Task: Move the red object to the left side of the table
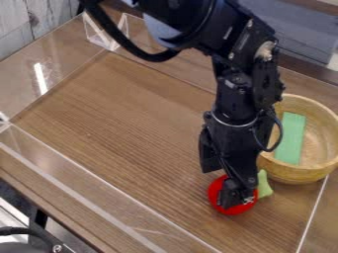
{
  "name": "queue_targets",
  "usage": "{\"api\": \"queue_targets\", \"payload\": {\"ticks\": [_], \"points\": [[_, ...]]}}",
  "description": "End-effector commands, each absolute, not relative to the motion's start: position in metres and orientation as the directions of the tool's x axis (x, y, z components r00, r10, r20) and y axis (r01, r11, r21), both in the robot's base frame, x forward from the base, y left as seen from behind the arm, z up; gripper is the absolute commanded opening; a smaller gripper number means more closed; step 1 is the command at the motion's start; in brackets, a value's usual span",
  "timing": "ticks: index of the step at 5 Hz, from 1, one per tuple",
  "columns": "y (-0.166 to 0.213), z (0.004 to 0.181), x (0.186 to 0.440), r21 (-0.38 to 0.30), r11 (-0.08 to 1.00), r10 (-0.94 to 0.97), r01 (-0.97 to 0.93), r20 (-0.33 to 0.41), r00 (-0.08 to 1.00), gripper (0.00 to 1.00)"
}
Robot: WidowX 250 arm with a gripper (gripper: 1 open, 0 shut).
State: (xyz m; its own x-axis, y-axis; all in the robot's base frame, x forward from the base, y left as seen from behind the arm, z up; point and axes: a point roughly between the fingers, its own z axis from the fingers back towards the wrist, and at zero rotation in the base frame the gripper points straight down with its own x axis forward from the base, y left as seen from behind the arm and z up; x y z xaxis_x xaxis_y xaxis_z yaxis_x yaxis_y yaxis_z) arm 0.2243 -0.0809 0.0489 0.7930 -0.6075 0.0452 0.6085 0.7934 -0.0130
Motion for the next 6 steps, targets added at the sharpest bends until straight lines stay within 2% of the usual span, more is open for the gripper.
{"api": "queue_targets", "payload": {"ticks": [1,6], "points": [[-0.079,0.0545,0.2298,0.001,0.8,-0.599,0.6,0.062,0.798,1.0],[-0.0795,0.0573,0.2361,0.02,0.801,-0.598,0.598,0.076,0.798,1.0]]}}
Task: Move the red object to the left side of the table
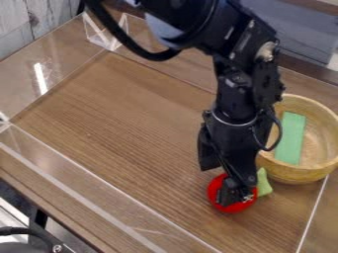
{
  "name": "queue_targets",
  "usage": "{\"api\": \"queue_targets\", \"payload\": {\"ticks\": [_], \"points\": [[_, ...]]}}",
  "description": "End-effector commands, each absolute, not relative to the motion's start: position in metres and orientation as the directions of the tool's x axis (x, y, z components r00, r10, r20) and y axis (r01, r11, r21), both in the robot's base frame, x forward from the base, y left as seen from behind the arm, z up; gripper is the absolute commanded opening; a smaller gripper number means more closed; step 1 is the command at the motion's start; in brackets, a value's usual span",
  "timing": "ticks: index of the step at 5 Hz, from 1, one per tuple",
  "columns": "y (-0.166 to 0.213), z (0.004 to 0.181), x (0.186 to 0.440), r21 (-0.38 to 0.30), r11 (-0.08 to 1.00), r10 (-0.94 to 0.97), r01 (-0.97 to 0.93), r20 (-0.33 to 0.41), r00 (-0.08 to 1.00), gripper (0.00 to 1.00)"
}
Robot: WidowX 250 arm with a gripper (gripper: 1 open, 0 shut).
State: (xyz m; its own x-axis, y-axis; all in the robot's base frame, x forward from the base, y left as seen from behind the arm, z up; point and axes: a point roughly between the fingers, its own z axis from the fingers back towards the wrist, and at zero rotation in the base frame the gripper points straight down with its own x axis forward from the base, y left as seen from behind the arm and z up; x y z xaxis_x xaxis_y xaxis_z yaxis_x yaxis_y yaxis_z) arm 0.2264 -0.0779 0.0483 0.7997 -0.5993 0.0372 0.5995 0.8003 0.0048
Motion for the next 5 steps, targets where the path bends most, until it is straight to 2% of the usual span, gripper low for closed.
{"api": "queue_targets", "payload": {"ticks": [1,2,3,4,5], "points": [[-0.079,0.056,0.236,0.017,0.804,-0.593,0.594,0.078,0.801,1.0],[-0.08,0.046,0.238,0.004,0.803,-0.595,0.596,0.07,0.801,1.0],[-0.078,0.044,0.239,0.004,0.806,-0.591,0.592,0.068,0.804,0.0],[-0.075,0.054,0.24,0.016,0.816,-0.577,0.578,0.076,0.813,0.0],[-0.07,0.073,0.242,0.039,0.835,-0.551,0.55,0.096,0.829,0.0]]}}
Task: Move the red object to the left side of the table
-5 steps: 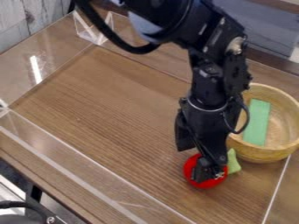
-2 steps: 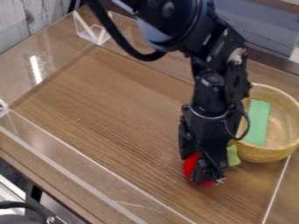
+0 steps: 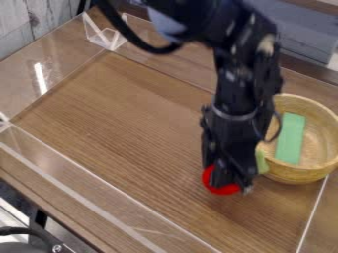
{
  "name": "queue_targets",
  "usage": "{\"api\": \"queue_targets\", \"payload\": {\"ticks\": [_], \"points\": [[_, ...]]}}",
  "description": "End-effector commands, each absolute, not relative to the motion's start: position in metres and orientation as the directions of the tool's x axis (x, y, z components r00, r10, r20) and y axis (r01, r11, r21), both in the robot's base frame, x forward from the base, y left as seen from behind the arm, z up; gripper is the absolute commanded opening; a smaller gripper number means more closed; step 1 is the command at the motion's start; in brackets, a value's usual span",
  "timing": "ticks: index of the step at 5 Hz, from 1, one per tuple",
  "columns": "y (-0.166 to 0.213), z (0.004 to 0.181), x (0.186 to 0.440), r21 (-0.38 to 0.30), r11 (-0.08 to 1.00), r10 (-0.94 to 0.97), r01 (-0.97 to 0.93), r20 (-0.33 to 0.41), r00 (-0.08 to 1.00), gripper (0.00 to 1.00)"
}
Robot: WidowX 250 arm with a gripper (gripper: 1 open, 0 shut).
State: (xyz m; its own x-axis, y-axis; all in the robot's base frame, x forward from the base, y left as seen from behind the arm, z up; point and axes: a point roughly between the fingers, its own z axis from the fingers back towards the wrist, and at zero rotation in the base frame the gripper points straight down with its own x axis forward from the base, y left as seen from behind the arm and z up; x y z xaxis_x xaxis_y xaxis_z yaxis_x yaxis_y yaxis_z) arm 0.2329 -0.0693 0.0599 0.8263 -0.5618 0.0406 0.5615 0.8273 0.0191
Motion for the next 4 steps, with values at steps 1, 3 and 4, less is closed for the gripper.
{"api": "queue_targets", "payload": {"ticks": [1,3,4], "points": [[-0.051,0.098,0.248,0.07,0.862,-0.507,0.502,0.132,0.852,0.0],[0.008,0.111,0.257,0.104,0.89,-0.455,0.443,0.161,0.876,0.0],[0.007,0.108,0.246,0.101,0.887,-0.462,0.451,0.147,0.875,0.0]]}}
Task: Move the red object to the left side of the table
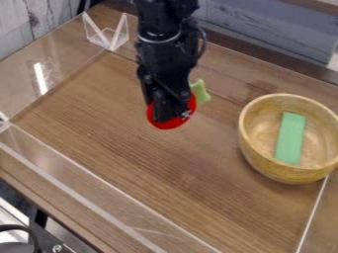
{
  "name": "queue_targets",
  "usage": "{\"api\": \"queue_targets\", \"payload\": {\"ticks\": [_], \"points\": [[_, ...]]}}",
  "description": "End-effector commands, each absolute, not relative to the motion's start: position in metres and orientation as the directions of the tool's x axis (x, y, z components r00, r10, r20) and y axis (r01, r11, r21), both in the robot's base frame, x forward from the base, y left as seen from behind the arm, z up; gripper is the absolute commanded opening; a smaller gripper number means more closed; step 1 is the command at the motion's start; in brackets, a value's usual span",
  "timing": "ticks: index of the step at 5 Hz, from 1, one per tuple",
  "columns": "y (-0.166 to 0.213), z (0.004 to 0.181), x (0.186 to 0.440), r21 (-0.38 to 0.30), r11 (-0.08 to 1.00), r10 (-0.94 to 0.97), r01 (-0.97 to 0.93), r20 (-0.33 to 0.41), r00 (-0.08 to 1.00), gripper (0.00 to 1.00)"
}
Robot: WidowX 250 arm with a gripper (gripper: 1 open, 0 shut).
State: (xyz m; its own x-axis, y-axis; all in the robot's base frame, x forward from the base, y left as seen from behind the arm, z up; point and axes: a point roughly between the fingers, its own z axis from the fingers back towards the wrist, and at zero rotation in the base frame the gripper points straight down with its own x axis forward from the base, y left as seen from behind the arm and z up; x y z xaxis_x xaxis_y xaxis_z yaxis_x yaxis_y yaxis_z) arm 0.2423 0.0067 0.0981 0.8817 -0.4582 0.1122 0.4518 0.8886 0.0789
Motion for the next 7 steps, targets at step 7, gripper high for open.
{"api": "queue_targets", "payload": {"ticks": [7], "points": [[-0.009,0.102,0.242,0.095,0.848,-0.529,0.521,0.094,0.844,0.0]]}}
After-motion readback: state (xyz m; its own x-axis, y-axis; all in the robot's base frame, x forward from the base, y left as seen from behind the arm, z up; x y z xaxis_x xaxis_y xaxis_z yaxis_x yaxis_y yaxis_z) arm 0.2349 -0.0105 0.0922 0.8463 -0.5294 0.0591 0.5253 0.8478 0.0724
